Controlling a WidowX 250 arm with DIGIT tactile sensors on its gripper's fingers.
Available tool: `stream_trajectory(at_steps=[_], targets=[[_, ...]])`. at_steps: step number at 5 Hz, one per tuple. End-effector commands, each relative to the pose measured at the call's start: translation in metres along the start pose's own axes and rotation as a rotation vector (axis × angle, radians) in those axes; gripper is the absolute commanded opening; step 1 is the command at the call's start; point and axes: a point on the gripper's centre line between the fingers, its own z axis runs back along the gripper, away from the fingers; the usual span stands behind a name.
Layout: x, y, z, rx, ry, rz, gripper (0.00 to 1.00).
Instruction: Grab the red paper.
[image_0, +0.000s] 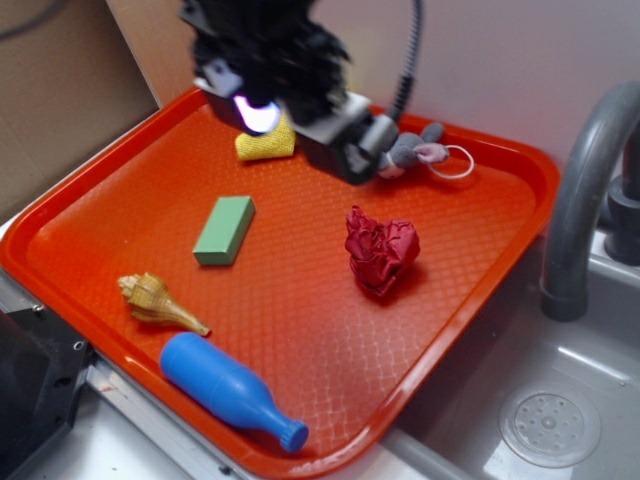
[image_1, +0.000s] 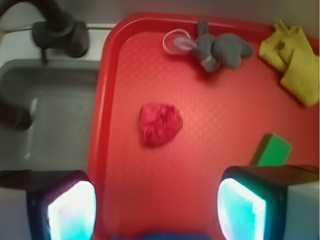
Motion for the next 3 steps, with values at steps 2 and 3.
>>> stream_trajectory(at_steps=[2,3], targets=[[0.024,0.001,-0.074,0.000,0.071,-0.048,1.00],[0.023,-0.002,-0.094,-0.079,0.151,-0.077,1.00]])
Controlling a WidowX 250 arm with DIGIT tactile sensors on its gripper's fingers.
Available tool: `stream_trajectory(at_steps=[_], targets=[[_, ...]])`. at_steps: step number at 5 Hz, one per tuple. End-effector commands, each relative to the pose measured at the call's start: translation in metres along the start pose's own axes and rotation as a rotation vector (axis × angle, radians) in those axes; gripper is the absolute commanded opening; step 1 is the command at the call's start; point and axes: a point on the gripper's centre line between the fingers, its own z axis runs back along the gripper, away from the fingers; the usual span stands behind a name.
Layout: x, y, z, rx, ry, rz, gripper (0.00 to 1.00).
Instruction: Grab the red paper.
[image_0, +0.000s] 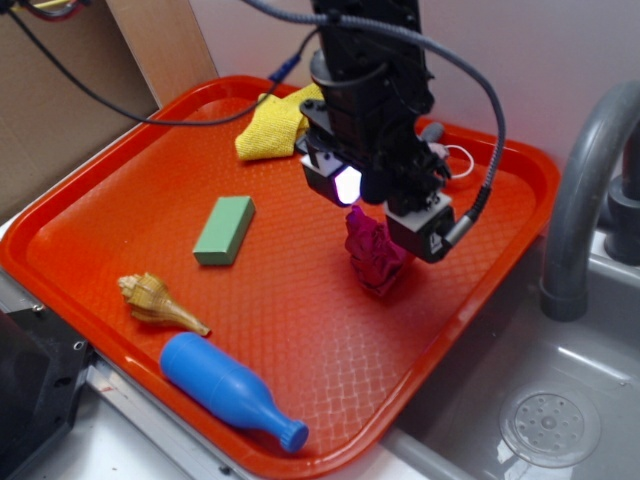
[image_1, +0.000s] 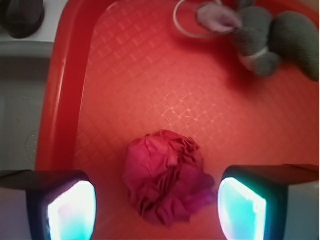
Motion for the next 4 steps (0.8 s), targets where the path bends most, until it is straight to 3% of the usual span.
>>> stream_trajectory(at_steps=[1,2,3,4], targets=[[-0.002,-0.011,-0.034,-0.114,0.153,-0.066,0.10],[-0.013,-0.010,-0.041,-0.116,0.218,-0.086,0.00],[-0.019,0.001,0.003,-0.094,0.177,-0.083,0.00],[-0.022,0.025,0.051,-0.019,0.116,-0.007,0.00]])
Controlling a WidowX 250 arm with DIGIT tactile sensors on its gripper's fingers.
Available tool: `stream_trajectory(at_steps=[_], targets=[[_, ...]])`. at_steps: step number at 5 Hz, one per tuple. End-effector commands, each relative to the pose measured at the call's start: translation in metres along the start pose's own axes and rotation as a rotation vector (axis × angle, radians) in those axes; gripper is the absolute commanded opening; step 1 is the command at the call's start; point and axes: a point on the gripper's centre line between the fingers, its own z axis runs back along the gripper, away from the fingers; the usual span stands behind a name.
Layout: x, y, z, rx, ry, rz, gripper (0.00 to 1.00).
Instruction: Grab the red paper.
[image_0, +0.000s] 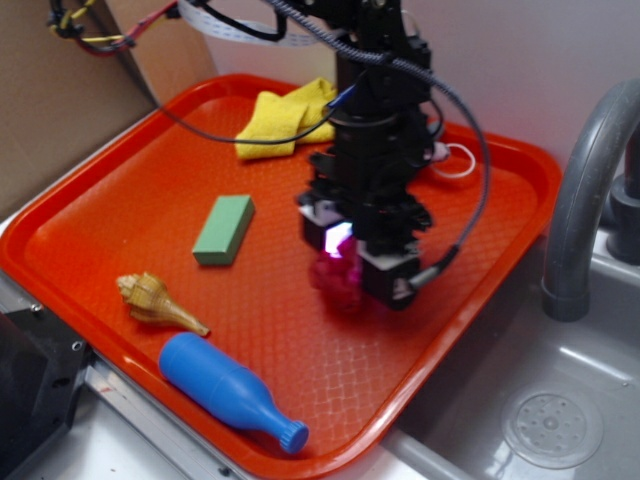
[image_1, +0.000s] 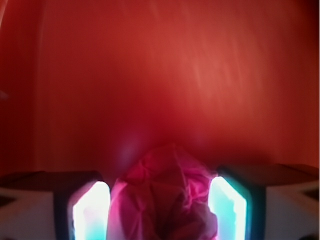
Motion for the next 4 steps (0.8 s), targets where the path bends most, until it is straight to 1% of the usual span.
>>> stream_trajectory(at_steps=[1,2,3,4], targets=[[-0.053,0.046,0.111,0.112,-0.216,0.161,0.00],[-0.083,0.068,0.156,0.141,-0.249,0.215,0.00],[-0.105,0.086,0.189,0.155,-0.305,0.245,0.00],[-0.109,0.090,0.199,0.135,-0.334,0.240,0.00]])
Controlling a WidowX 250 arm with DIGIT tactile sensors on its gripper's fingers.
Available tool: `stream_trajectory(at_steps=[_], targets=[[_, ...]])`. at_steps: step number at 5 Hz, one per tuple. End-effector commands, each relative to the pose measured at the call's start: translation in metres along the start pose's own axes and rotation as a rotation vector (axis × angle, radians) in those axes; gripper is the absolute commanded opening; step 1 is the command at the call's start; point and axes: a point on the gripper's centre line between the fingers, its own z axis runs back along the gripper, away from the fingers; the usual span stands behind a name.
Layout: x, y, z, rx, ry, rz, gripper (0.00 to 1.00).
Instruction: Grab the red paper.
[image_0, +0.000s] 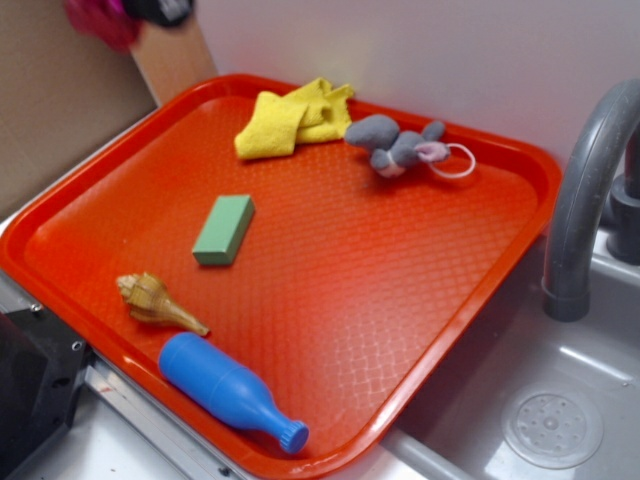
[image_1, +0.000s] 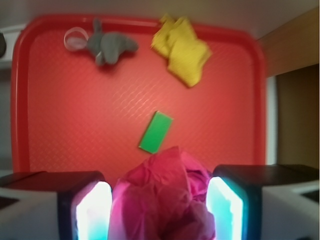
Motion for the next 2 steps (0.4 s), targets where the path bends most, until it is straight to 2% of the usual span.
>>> stream_trajectory(at_steps=[1,2], targets=[[-0.0097,0.0093,0.0248,-0.105,-0.138,-0.019,0.00],[-0.0101,0.0138,0.0278,-0.076,-0.204,-0.013,0.64]])
